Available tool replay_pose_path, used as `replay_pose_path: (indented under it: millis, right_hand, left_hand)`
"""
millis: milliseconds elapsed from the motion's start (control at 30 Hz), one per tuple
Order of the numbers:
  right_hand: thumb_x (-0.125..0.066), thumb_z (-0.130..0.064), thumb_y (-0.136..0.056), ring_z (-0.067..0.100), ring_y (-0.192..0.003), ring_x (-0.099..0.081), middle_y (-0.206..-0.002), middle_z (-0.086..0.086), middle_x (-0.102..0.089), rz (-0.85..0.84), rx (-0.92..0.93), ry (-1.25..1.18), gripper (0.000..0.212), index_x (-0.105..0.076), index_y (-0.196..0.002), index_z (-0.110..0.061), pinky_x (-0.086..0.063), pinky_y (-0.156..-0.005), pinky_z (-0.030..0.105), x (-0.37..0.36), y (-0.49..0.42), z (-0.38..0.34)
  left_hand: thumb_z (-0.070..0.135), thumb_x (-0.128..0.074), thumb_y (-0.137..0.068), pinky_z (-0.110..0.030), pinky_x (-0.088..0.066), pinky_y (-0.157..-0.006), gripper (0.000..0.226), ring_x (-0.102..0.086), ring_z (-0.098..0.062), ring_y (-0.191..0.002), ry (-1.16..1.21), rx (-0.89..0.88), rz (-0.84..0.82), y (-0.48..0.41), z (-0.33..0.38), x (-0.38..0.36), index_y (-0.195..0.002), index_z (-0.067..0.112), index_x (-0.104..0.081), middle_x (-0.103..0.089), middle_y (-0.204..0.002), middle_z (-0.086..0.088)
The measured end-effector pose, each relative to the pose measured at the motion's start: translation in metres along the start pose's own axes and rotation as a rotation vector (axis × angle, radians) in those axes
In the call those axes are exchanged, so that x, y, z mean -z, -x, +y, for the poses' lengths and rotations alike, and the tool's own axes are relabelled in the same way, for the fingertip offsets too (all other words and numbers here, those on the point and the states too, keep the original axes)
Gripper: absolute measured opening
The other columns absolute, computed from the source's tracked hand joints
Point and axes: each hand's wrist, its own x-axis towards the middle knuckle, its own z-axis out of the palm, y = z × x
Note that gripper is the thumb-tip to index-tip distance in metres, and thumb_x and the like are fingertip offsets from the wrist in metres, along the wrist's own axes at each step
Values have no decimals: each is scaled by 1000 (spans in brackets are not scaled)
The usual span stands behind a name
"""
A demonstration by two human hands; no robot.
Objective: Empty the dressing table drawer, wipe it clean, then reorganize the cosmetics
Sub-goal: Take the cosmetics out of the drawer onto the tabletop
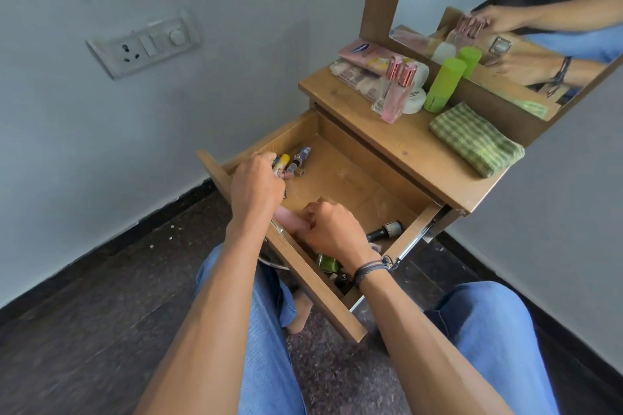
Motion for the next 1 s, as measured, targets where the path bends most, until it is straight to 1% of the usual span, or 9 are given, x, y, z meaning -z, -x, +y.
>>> replay_pose_path:
  millis: [100, 233, 333, 400, 533, 633, 700, 800, 1000]
  right_hand:
    - [-70, -39, -90, 25, -93, -64, -108, 1, -58, 89, -4, -33, 35, -71, -118, -18, -53, -80, 36, 11, -13, 3]
    - [-64, -14, -89, 37, -108, -62, -130, 9, -54, 205, 83, 29, 51, -58, -139, -16, -54, -91, 47, 24, -50, -2]
    - [-62, -13, -92, 40, -130, -48, -153, 8, -41, 165, 121, 107, 62, -46, -151, -19, -46, -107, 49, 28, -82, -4]
    - [-62, -12, -93, 38, -133, -46, -154, 7, -42, 116, 147, 167, 58, -50, -149, -21, -44, -109, 45, 28, -98, -4]
    - [-64, -12, -93, 33, -109, -61, -127, 6, -55, 114, 184, 200, 37, -65, -129, -22, -54, -88, 45, 22, -109, -2]
    - [-68, -17, -93, 33, -93, -63, -124, 5, -47, 145, 160, 208, 31, -67, -124, -22, -56, -74, 42, 14, -108, 4]
    - [-68, -22, -94, 32, -85, -62, -123, 6, -43, 150, 136, 218, 22, -69, -116, -20, -51, -66, 38, 10, -107, 6]
    - [-67, -21, -95, 33, -78, -59, -117, 7, -42, 179, 108, 204, 15, -72, -108, -19, -50, -64, 39, 6, -106, 5]
    - [-58, -8, -94, 41, -80, -62, -114, 14, -46, 233, 39, 170, 12, -70, -96, -5, -45, -63, 39, 13, -89, 7]
  left_hand:
    - [15, -62, -97, -42, -52, -81, 38, -60, -27, -117, -105, -7, -33, 1, 3, -4, -135, 16, -61, -66, -127, -7]
    - [18, -62, -97, -41, -49, -83, 41, -54, -24, -124, -215, -34, -76, 1, 3, -6, -138, 18, -57, -62, -133, -2]
    - [18, -59, -97, -40, -49, -83, 38, -55, -26, -122, -280, -31, -80, 3, 4, -6, -135, 16, -58, -62, -130, -5]
    - [18, -58, -97, -40, -50, -83, 38, -57, -26, -122, -311, -42, -95, 3, 4, -7, -135, 14, -57, -62, -130, -5]
    - [18, -59, -96, -39, -51, -79, 38, -59, -26, -118, -314, -53, -76, 3, 1, -9, -134, 14, -58, -63, -128, -5]
    - [19, -61, -96, -36, -48, -72, 36, -61, -25, -114, -301, -62, -63, 1, 0, -11, -132, 15, -60, -65, -124, -4]
    - [20, -62, -96, -35, -44, -69, 35, -61, -24, -113, -295, -68, -59, 0, 0, -11, -131, 16, -61, -66, -122, -3]
    - [21, -61, -97, -33, -40, -69, 37, -60, -23, -114, -276, -65, -54, 0, 0, -11, -135, 18, -59, -65, -124, -2]
    - [20, -61, -98, -33, -41, -71, 38, -59, -22, -115, -227, -55, -41, -2, -1, -12, -135, 17, -59, -63, -128, -1]
